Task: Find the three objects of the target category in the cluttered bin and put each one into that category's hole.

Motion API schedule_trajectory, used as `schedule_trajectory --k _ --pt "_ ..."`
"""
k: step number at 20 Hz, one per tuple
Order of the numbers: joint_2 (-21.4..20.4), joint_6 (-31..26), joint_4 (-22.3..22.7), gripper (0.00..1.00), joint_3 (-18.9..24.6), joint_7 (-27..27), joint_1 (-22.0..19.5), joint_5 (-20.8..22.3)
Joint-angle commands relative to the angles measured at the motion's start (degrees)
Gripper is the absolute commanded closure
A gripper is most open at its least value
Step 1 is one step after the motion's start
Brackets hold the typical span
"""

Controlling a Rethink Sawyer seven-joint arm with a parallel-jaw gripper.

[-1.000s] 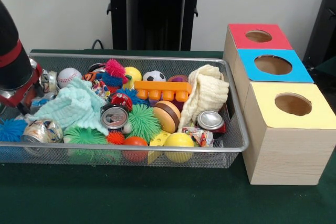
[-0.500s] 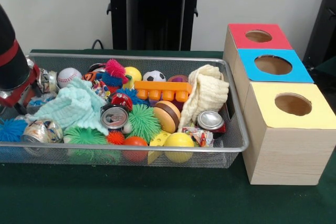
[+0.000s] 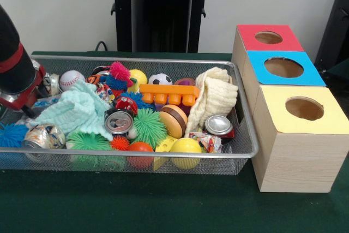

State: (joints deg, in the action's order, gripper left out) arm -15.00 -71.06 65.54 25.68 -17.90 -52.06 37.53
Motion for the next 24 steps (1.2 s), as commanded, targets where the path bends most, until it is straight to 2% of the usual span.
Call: schedule_trajectory --k 1,11,14,15,18,20,24 --pt "2.3 -5.4 0.2 0.00 3.0 17.2 -0.8 1.2" --pt "3.5 -3.9 1.2 0.00 3.6 16.4 -1.4 0.4" --pt "3.6 -3.4 2.8 0.00 4.5 16.5 -2.3 -0.7" --pt "3.5 -3.2 3.4 1.00 5.0 17.4 -2.6 -0.6" --pt "3.6 -1.9 3.2 1.00 4.1 11.0 -1.9 -1.6" --pt "2.7 -2.7 4.4 1.00 4.7 12.3 -2.4 -2.0" --pt "-0.1 -4.3 5.3 1.00 4.1 10.8 -1.8 -2.2"
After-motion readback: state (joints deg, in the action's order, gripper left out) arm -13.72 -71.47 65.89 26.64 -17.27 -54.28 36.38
